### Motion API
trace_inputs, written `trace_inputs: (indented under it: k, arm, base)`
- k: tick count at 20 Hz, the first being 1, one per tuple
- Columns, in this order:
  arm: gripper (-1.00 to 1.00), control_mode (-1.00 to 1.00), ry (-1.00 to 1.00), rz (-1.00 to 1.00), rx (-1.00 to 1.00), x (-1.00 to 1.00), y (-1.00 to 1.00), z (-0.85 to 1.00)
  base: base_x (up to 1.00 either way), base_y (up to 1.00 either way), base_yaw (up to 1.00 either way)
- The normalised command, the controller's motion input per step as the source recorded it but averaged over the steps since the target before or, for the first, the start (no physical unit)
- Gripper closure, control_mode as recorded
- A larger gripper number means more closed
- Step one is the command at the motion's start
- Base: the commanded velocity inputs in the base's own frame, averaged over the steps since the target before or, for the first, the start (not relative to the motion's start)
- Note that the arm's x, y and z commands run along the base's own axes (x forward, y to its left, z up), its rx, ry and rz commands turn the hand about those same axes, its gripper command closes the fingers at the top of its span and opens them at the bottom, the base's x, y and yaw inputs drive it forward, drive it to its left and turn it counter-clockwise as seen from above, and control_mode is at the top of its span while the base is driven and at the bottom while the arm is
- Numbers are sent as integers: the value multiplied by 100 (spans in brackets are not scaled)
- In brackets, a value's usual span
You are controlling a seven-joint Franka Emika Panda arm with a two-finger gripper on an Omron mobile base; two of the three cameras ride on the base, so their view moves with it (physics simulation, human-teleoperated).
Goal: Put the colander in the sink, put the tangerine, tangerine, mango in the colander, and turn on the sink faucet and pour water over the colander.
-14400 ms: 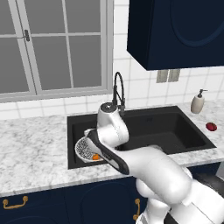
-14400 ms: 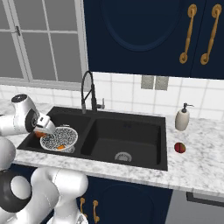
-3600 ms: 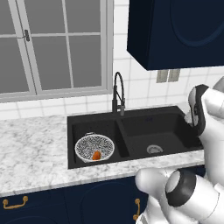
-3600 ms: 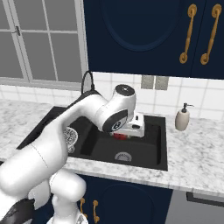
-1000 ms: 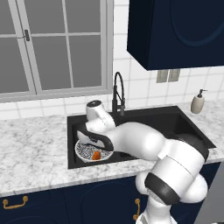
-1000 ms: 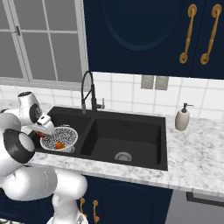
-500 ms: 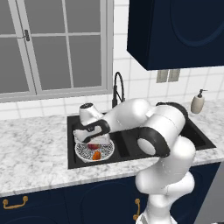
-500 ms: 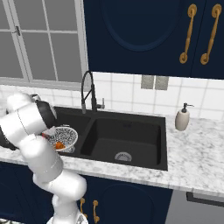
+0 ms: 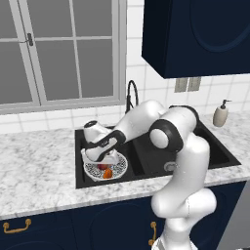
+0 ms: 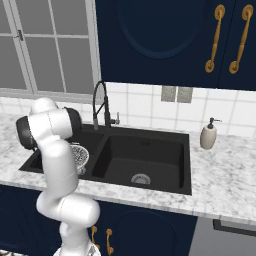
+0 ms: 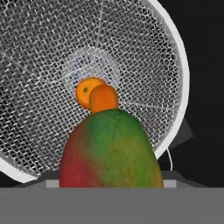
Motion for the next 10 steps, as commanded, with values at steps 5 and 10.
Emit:
trace_inputs:
  k: [5, 10]
  arm:
    - [100, -100, 0, -8, -9, 14, -5, -30]
    - [-100, -100, 1, -6, -5, 21, -4, -23]
  base:
    - [0, 0, 0]
    - [0, 0, 0]
